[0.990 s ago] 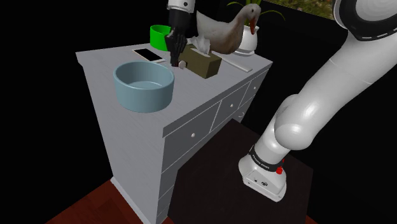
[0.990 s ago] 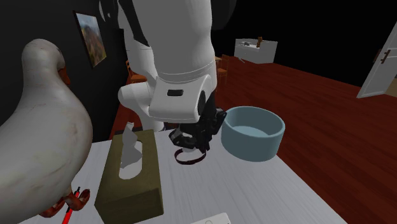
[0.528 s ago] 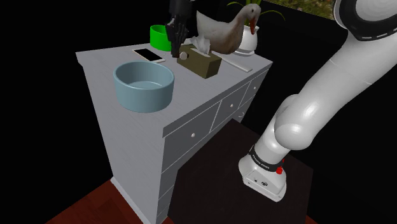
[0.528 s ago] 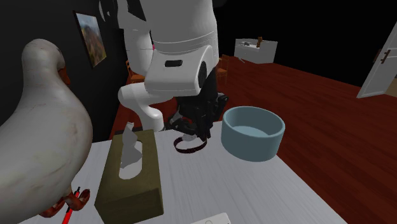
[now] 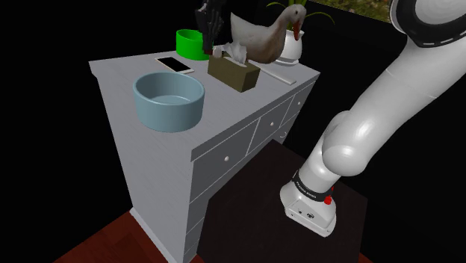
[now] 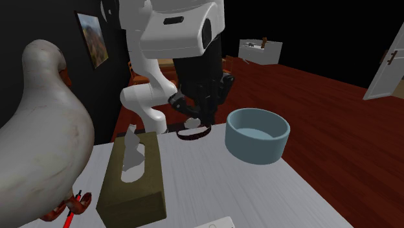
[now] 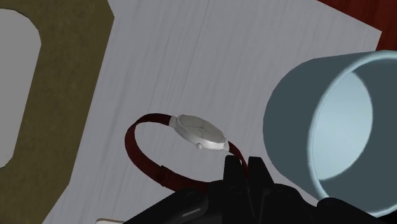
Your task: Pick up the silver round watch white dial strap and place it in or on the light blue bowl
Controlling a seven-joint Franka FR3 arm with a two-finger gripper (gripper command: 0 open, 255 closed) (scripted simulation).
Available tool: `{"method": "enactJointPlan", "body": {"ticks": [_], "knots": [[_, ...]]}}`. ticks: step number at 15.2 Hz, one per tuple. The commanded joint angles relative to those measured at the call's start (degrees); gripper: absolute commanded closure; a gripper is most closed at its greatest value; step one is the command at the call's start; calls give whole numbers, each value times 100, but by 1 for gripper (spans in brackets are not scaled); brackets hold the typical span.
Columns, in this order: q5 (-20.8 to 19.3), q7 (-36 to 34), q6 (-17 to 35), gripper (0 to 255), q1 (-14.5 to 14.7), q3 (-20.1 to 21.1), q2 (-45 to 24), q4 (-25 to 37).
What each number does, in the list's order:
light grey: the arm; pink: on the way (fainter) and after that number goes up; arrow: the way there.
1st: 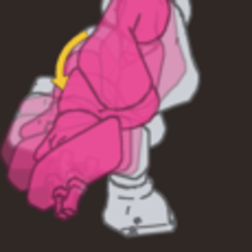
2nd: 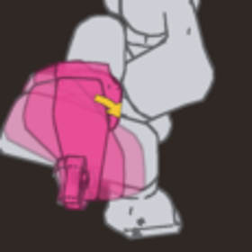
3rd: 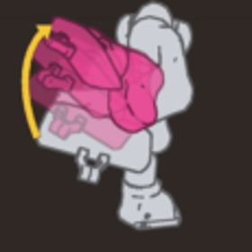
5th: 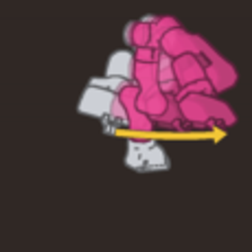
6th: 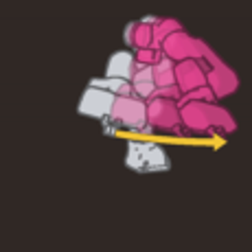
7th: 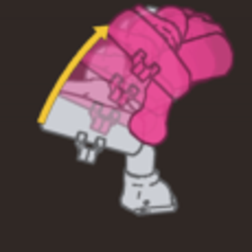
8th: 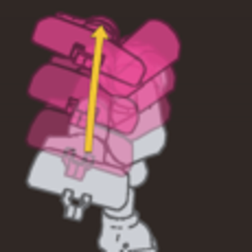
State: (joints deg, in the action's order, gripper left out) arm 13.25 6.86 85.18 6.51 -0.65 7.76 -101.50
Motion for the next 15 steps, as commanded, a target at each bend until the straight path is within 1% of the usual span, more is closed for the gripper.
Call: {"method": "enactJointPlan", "body": {"ticks": [1, 6, 11, 15], "knots": [[-1, -20, -165, 255, -7, -12, -35, 197], [10, -94, -534, 255, -10, -23, -129, 667], [150, -789, -395, 255, 300, 368, -57, 626], [244, -1350, -286, 255, 546, 687, -109, 716]]}}
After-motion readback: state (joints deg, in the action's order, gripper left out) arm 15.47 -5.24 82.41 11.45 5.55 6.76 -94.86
